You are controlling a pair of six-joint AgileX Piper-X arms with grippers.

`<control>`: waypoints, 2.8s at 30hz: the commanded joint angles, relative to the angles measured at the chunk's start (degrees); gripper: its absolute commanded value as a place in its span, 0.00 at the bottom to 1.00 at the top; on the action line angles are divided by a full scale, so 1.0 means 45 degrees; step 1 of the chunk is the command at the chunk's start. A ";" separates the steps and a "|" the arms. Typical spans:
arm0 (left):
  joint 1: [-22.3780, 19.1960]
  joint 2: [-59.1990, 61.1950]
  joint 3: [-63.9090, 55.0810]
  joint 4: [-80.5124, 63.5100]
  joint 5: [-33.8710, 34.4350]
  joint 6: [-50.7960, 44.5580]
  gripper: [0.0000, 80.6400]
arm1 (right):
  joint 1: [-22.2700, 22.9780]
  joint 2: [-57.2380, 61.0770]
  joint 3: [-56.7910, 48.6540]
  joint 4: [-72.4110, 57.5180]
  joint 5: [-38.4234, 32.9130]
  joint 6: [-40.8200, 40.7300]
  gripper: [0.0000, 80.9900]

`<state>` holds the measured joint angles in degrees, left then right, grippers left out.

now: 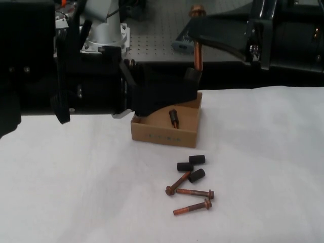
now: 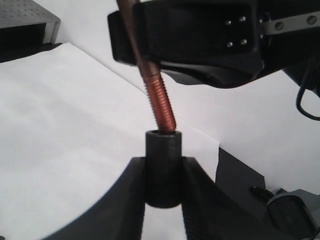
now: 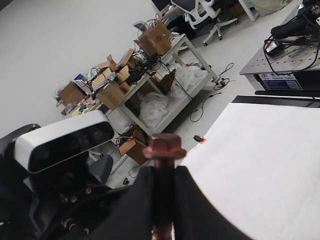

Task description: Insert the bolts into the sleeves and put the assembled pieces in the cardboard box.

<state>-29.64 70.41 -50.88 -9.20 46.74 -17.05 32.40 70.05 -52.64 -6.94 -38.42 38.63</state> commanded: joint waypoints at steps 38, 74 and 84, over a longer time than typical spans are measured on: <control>0.0059 -0.0029 -0.0077 -0.1312 -0.1850 -0.0581 0.01 | 0.1229 -0.0901 -0.0028 0.2216 -0.0302 -0.2057 0.02; 0.0059 -0.0029 -0.0077 -0.3138 -0.1827 -0.0490 0.01 | 0.0419 -0.0976 -0.0028 0.4106 -0.0216 -0.3268 0.52; 0.0059 -0.0029 -0.0077 -0.3134 -0.2254 -0.0278 0.01 | 0.0252 -0.0976 -0.0028 0.4755 -0.0361 -0.3636 0.52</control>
<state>-29.45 70.90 -50.55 -21.26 37.28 -18.88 33.74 65.97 -52.62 14.63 -38.98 23.32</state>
